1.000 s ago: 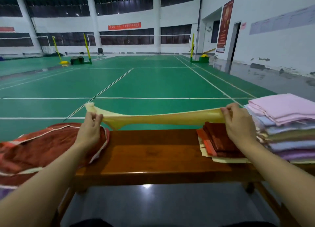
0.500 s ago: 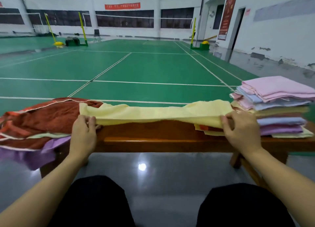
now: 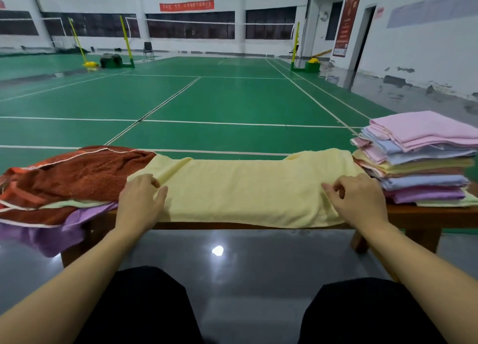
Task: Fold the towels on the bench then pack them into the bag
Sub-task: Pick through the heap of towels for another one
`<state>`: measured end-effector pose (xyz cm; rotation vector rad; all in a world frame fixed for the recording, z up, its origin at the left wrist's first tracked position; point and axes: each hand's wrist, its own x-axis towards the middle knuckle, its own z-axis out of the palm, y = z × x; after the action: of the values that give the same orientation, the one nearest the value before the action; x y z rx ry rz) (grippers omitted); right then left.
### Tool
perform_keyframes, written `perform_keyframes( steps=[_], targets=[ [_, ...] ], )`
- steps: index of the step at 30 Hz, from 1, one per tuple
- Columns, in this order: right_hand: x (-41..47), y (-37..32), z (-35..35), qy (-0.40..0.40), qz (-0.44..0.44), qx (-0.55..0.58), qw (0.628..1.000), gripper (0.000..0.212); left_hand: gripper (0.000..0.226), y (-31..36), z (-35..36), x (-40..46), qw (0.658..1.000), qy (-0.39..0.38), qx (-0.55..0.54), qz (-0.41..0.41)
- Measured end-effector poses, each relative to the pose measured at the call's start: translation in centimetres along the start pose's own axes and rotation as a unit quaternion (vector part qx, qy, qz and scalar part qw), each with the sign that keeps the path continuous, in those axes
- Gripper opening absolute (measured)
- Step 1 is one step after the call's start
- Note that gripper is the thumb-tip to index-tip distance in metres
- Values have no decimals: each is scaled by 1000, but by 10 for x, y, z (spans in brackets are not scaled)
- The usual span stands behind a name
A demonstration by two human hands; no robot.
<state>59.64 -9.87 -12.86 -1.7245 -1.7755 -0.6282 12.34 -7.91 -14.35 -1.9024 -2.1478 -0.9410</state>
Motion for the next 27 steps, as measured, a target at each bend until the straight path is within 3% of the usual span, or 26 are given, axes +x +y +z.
perform_keyframes(
  steps=[3, 6, 10, 13, 17, 20, 24, 27],
  targets=[
    [7, 1, 6, -68, 43, -32, 996, 40, 39, 19, 6, 13, 995, -30, 92, 18],
    [17, 6, 5, -148, 101, -7, 984, 45, 49, 42, 12, 26, 985, -128, 112, -2],
    [52, 18, -4, -109, 170, 96, 975, 42, 37, 117, 26, 37, 991, -118, -17, 68],
    [87, 30, -4, -151, 202, 88, 964, 37, 23, 207, 41, 33, 967, -163, -177, 81],
    [123, 45, 8, -253, 264, 138, 920, 28, 13, 318, 71, 27, 900, -275, -318, 114],
    [148, 54, 26, -299, 290, 166, 894, 26, 18, 374, 91, 28, 872, -331, -328, 149],
    [173, 69, 49, -262, 377, 260, 850, 20, 19, 411, 124, 33, 873, -363, -301, 125],
    [179, 70, 54, -269, 435, 375, 773, 13, 41, 421, 136, 32, 883, -374, -274, 74]
  ],
)
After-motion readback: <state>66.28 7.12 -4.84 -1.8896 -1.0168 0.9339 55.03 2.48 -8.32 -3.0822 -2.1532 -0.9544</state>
